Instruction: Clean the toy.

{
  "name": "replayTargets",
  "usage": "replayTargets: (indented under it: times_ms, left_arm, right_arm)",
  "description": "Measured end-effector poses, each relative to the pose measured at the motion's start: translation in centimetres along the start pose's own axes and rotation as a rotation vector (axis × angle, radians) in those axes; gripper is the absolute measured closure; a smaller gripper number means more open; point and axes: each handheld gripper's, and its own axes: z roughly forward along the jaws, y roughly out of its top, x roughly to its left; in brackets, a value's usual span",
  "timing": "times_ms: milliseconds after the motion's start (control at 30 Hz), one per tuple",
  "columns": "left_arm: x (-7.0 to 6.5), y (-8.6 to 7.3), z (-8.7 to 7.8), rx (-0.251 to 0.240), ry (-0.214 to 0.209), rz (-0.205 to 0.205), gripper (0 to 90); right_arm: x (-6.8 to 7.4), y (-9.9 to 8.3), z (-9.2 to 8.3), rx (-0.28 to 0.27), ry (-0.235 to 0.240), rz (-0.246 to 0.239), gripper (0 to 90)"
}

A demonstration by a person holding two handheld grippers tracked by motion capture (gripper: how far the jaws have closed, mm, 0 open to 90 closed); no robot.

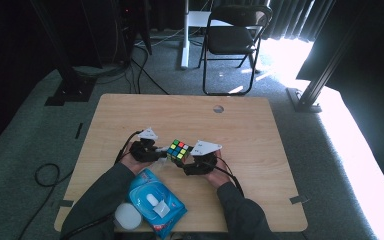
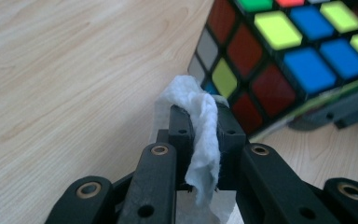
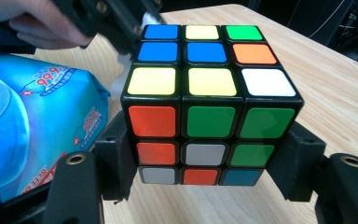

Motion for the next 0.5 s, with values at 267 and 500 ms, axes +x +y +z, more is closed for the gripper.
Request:
replayTargets:
  times_ms: [267,500]
  left_arm:
    - [-0.16,0.05,-0.11,-0.001,0.004,0.003,81.0]
    - [-0.25,0.16,-0.75,-0.032,-0.010,-0.001,81.0]
  right_arm:
    - [-0.13,-0.04,-0.09,-0.005,0.003,0.005,34.3]
    - [-0.26,-0.30,0.05,0.004,0.000,0.013,34.2]
